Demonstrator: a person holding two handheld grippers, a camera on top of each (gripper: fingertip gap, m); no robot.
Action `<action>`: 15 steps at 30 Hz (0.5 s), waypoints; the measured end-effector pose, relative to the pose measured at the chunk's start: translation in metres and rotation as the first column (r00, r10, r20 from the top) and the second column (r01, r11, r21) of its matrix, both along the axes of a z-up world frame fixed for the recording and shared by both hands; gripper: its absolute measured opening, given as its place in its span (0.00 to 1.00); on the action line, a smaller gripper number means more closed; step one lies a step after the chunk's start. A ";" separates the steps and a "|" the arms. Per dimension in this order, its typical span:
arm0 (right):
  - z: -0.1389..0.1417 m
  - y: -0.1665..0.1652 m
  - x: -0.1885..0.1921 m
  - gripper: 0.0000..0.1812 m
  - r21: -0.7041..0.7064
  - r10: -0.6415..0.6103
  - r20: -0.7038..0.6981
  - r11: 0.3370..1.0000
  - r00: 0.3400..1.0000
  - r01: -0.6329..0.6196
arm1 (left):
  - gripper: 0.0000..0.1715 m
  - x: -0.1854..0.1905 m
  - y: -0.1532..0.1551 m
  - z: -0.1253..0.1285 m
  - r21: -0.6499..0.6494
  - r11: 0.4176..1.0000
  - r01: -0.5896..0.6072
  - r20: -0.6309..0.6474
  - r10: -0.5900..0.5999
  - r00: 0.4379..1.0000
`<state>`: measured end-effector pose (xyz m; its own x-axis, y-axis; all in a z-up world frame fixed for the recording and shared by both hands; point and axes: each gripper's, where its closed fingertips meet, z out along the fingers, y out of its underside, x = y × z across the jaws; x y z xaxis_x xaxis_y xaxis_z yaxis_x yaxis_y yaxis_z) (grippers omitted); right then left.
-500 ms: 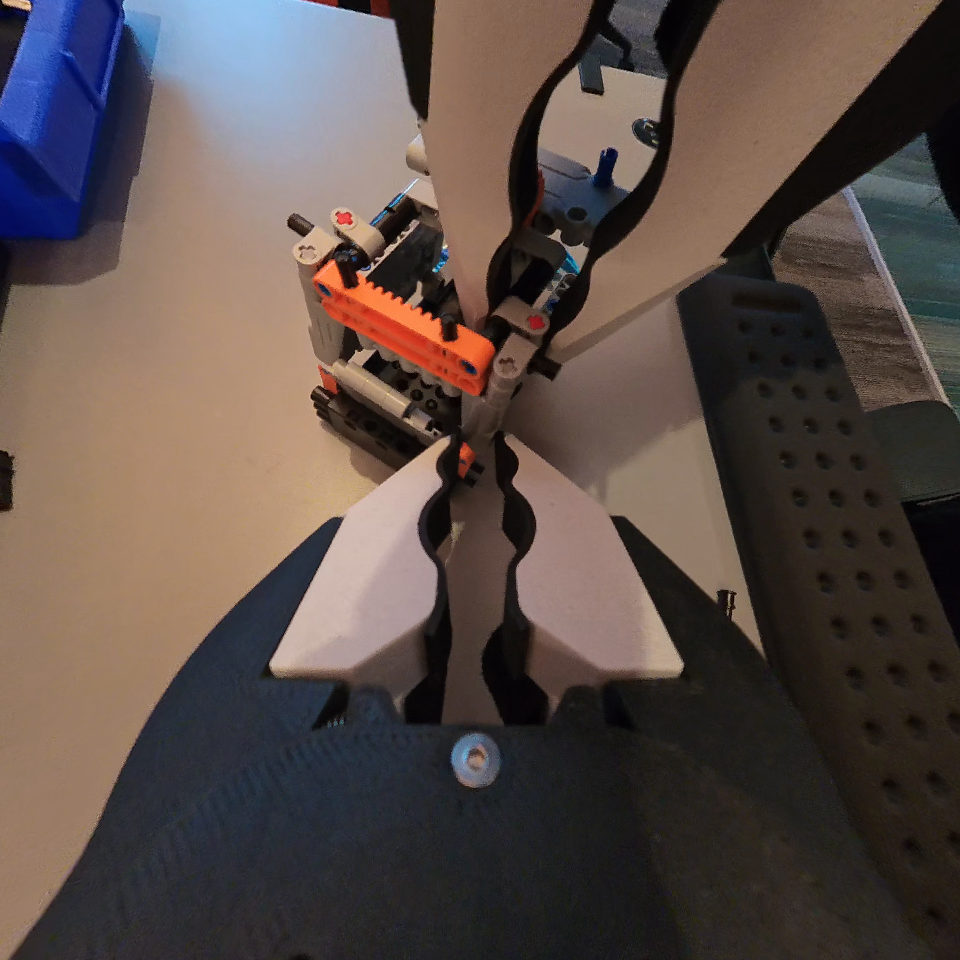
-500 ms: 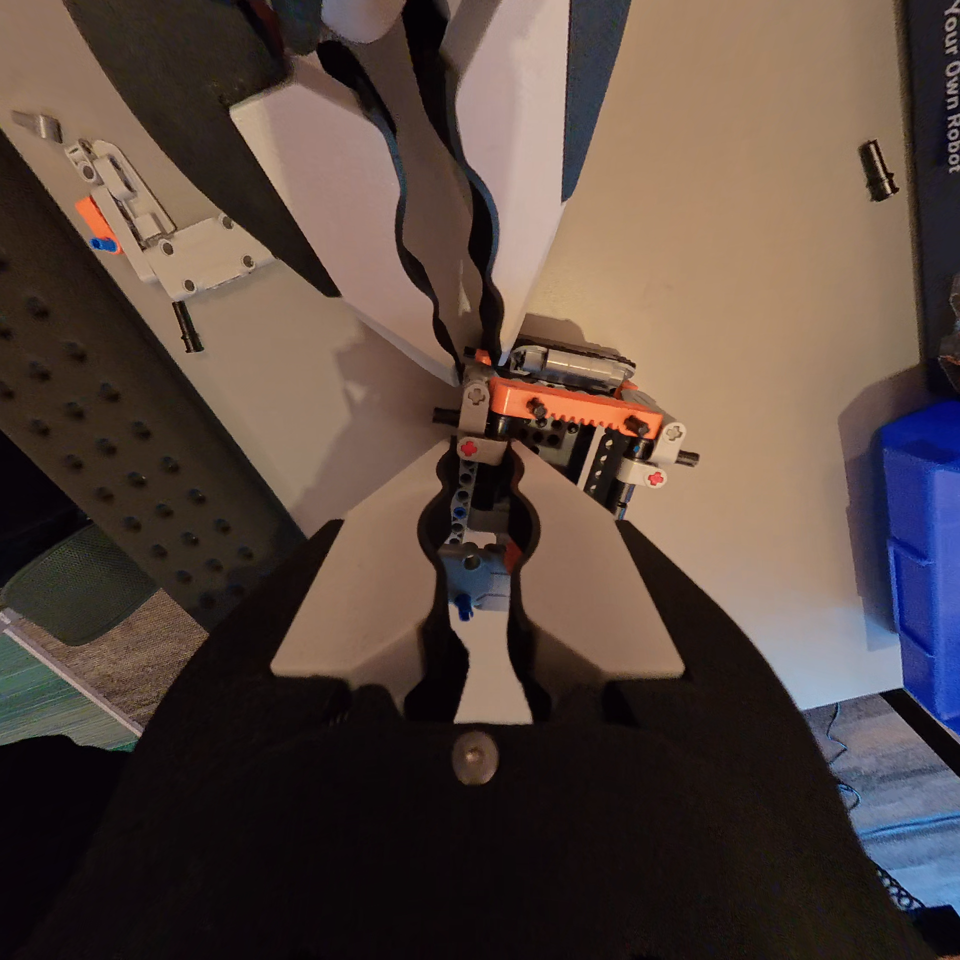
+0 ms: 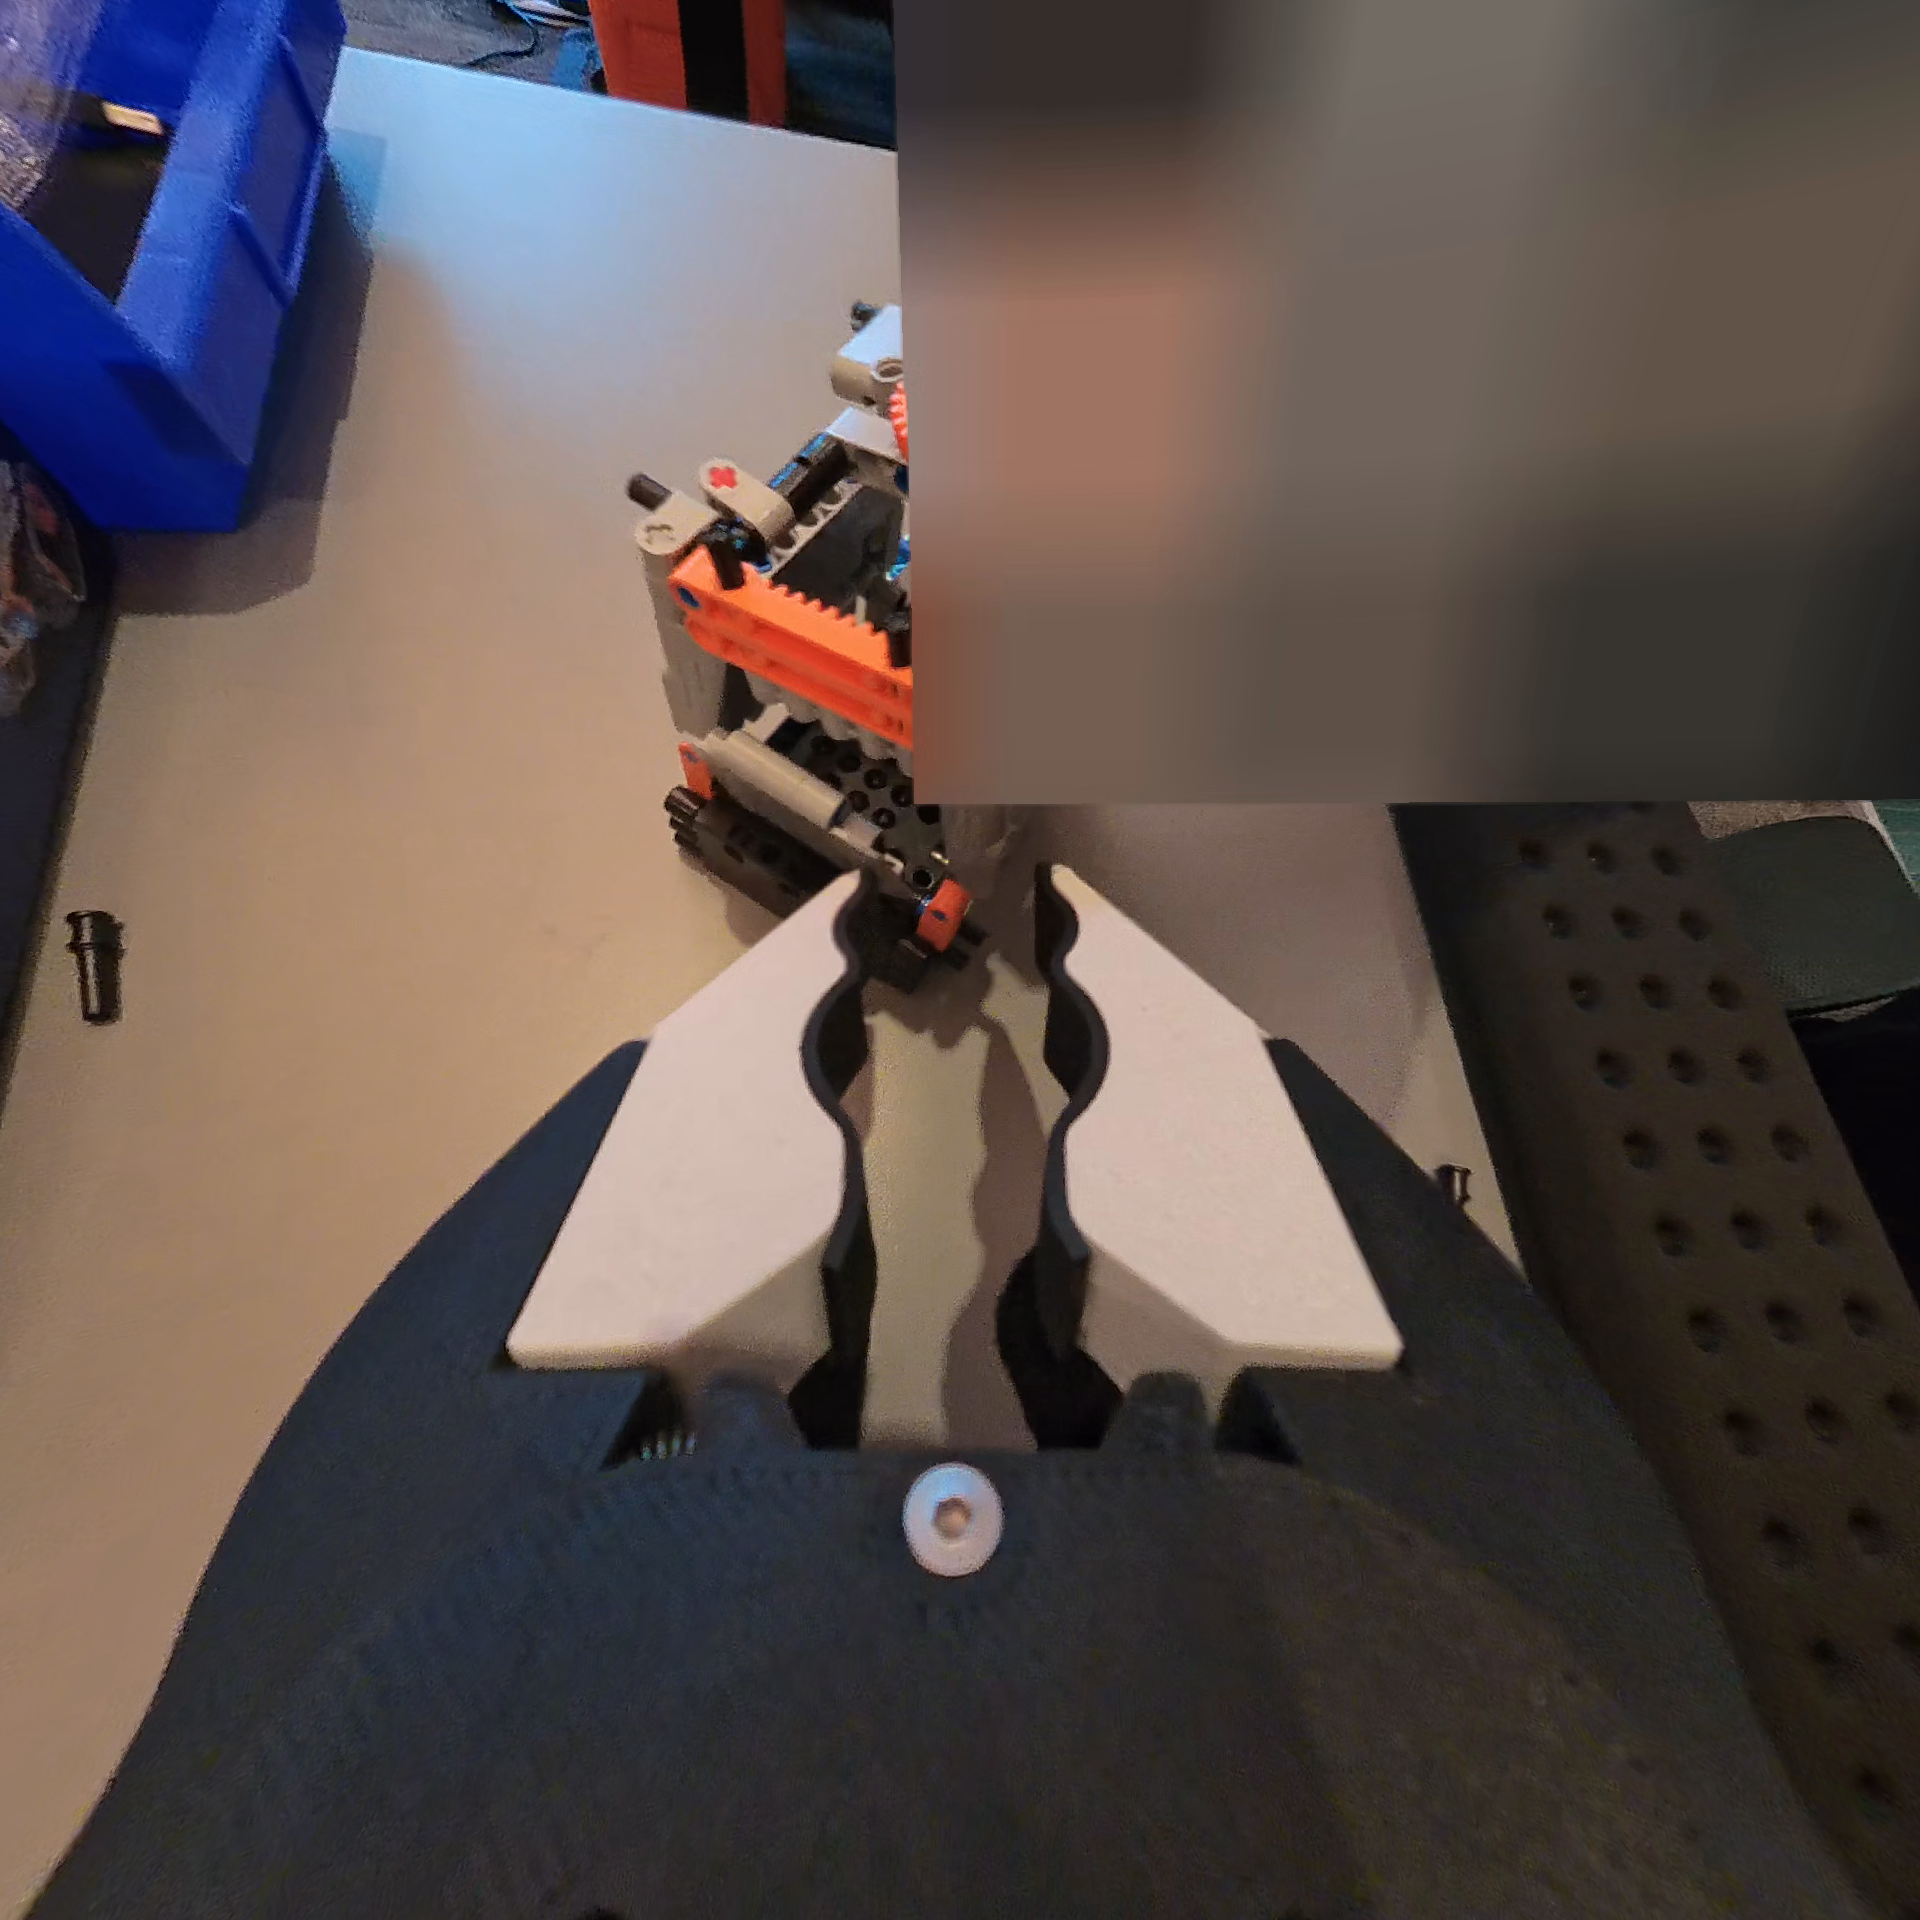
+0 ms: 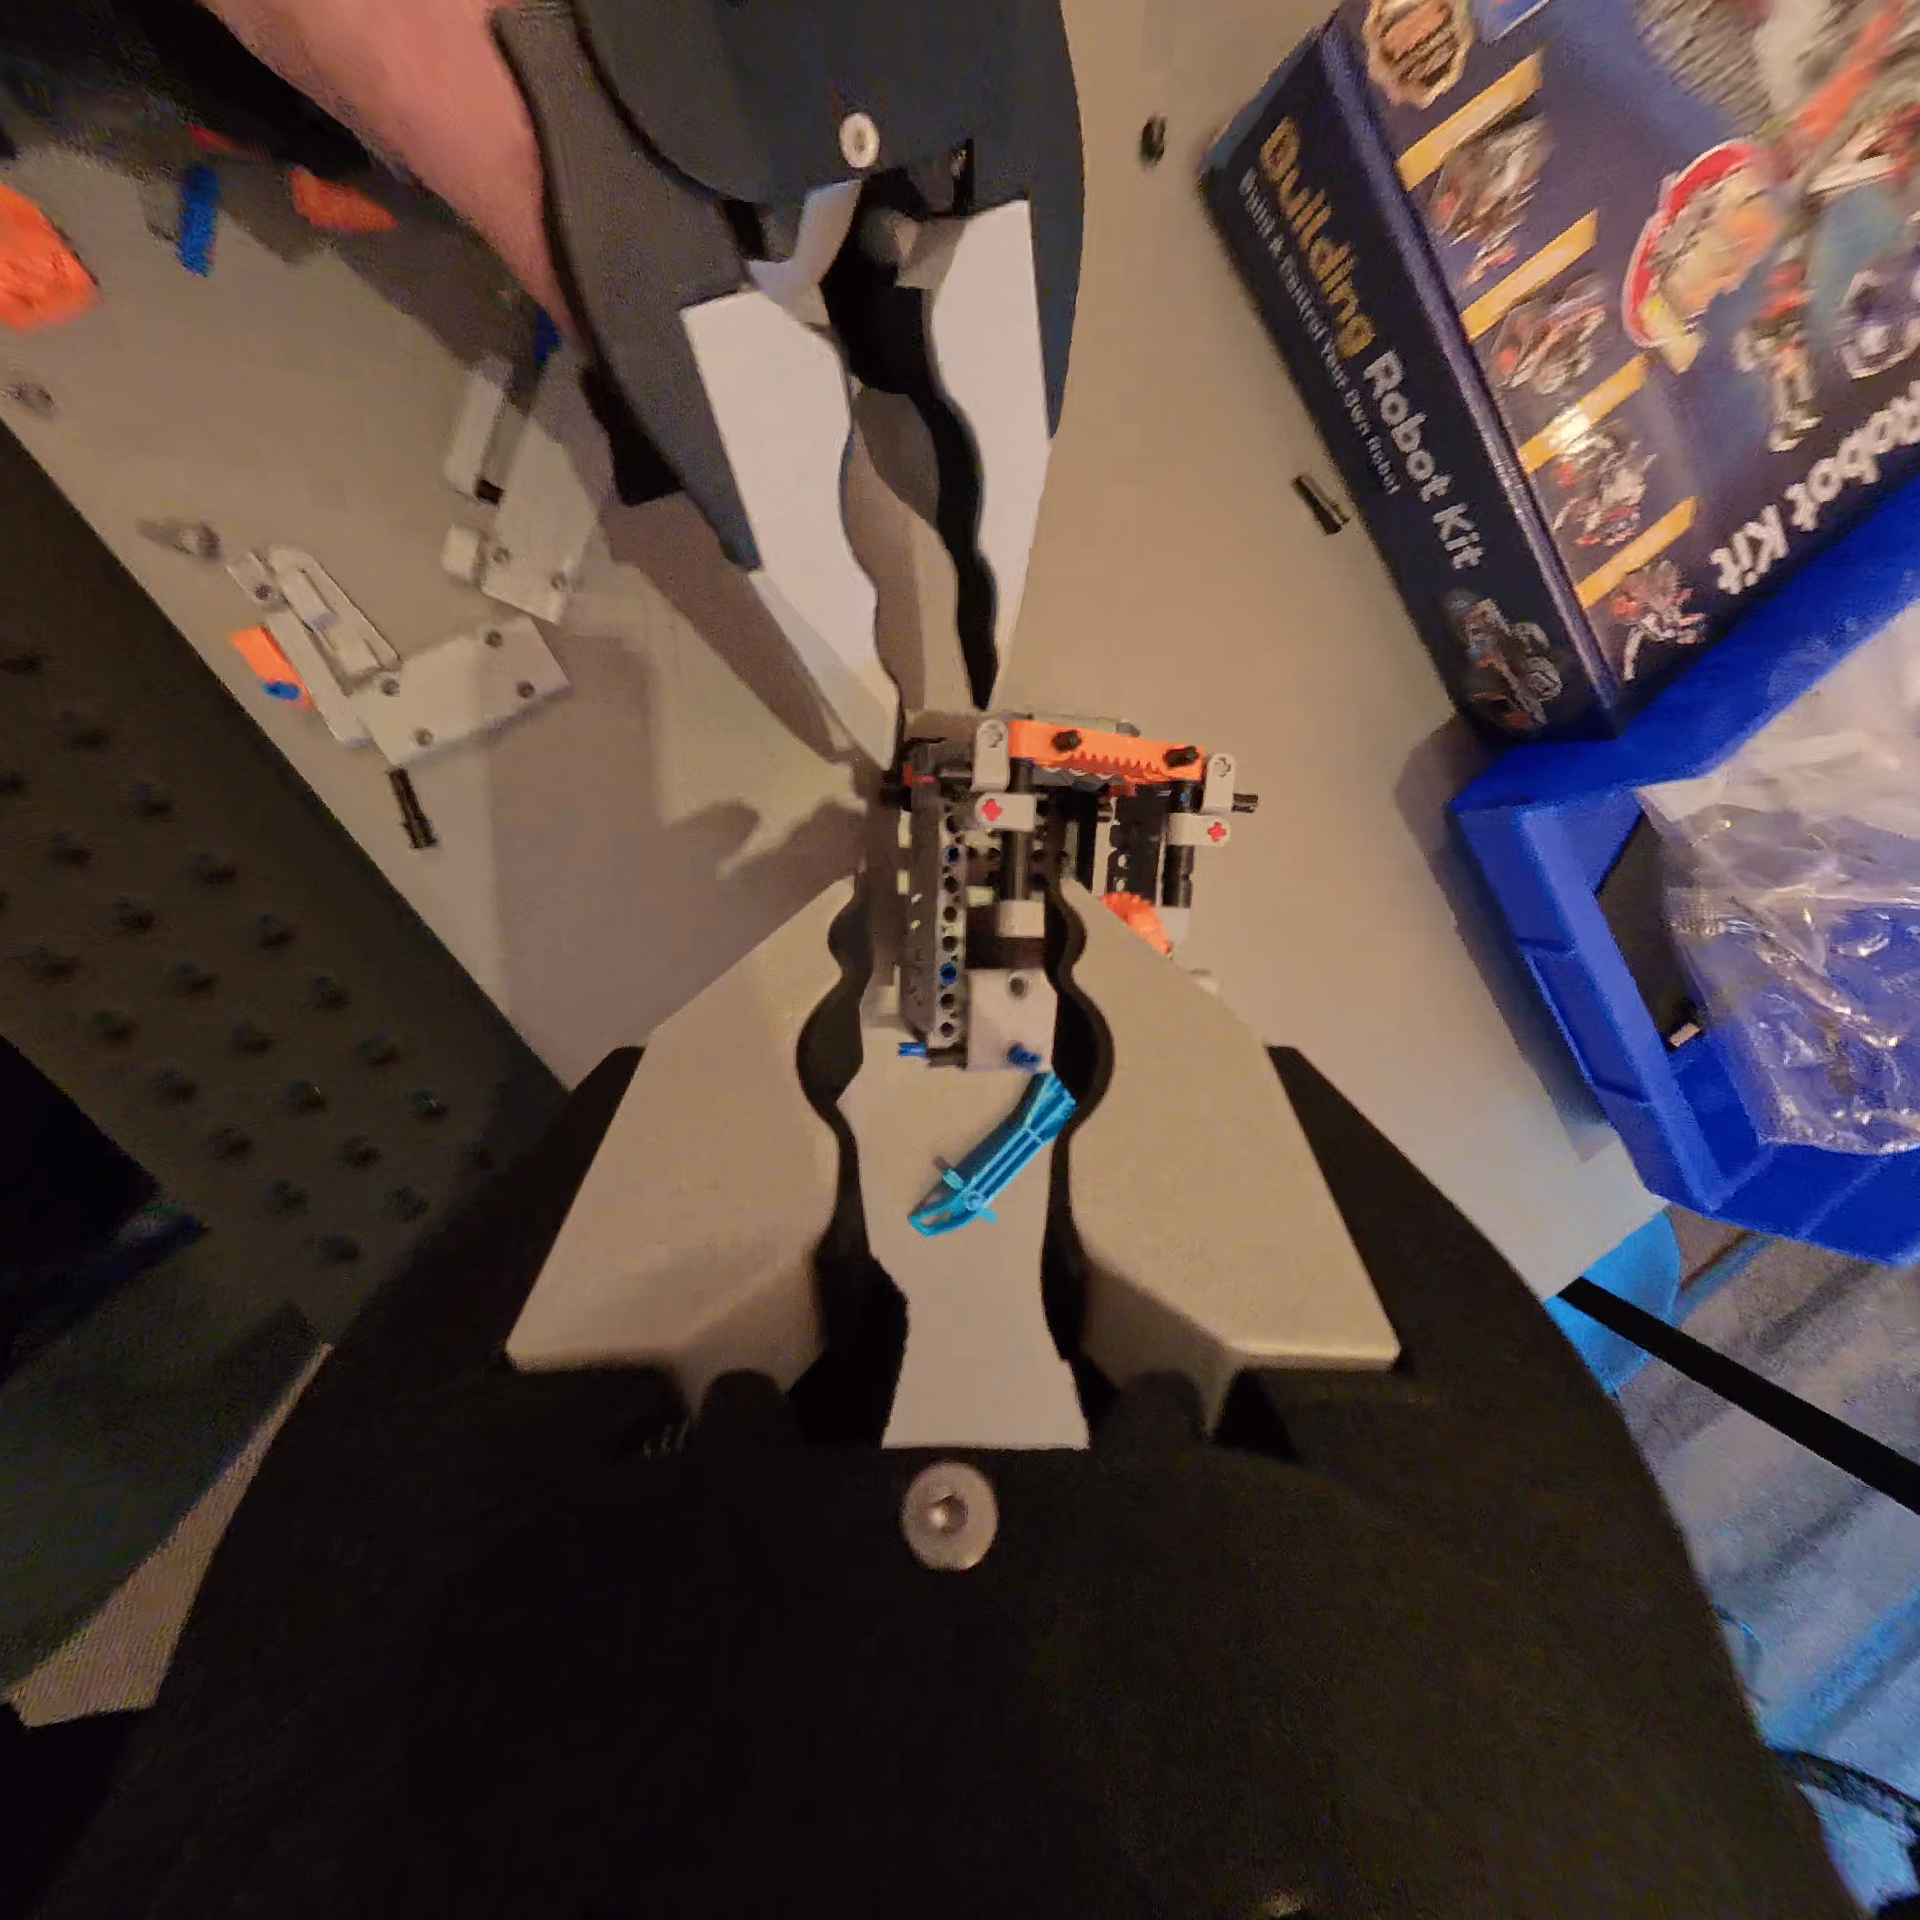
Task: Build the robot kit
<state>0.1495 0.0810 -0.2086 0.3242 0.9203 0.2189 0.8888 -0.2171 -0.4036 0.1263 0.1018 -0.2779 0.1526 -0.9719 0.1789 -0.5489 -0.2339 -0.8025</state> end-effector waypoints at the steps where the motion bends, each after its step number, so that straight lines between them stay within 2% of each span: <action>1: 0.001 -0.010 0.002 0.15 0.000 0.000 -0.034 1.000 0.999 0.000 | 0.18 -0.002 0.001 0.003 -0.001 1.000 0.005 0.007 -0.005 1.000; 3: -0.001 -0.028 0.008 0.12 0.003 -0.005 -0.097 1.000 0.995 0.006 | 0.27 -0.007 0.005 0.006 0.012 1.000 0.015 -0.006 -0.015 1.000; 5: -0.005 -0.034 0.018 0.14 0.022 -0.068 -0.165 0.997 0.984 0.072 | 0.38 -0.007 0.008 0.011 0.003 1.000 0.031 0.010 -0.031 0.999; 8: -0.005 -0.028 0.033 0.18 0.035 -0.187 -0.323 0.977 0.928 0.209 | 0.62 0.000 0.023 0.006 -0.019 0.999 0.035 0.001 -0.035 0.999; 10: -0.015 -0.026 0.043 0.27 -0.019 -0.247 -0.374 0.966 0.894 0.259 | 0.68 0.010 0.023 -0.002 -0.050 0.995 0.084 0.001 -0.084 0.996; 12: -0.027 -0.017 0.053 0.29 -0.027 -0.283 -0.382 0.955 0.880 0.295 | 0.71 0.017 0.024 -0.014 -0.054 0.991 0.123 -0.027 -0.125 0.992; 15: -0.047 -0.008 0.054 0.36 -0.099 -0.308 -0.413 0.951 0.857 0.294 | 0.68 0.025 0.021 -0.020 -0.098 0.977 0.188 -0.004 -0.190 0.982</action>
<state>0.2039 0.0729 -0.2553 0.6410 0.7671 -0.0266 0.5272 -0.4652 -0.7111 0.1514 0.1227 -0.2980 -0.0292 -0.9618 0.2722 -0.6014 -0.2006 -0.7734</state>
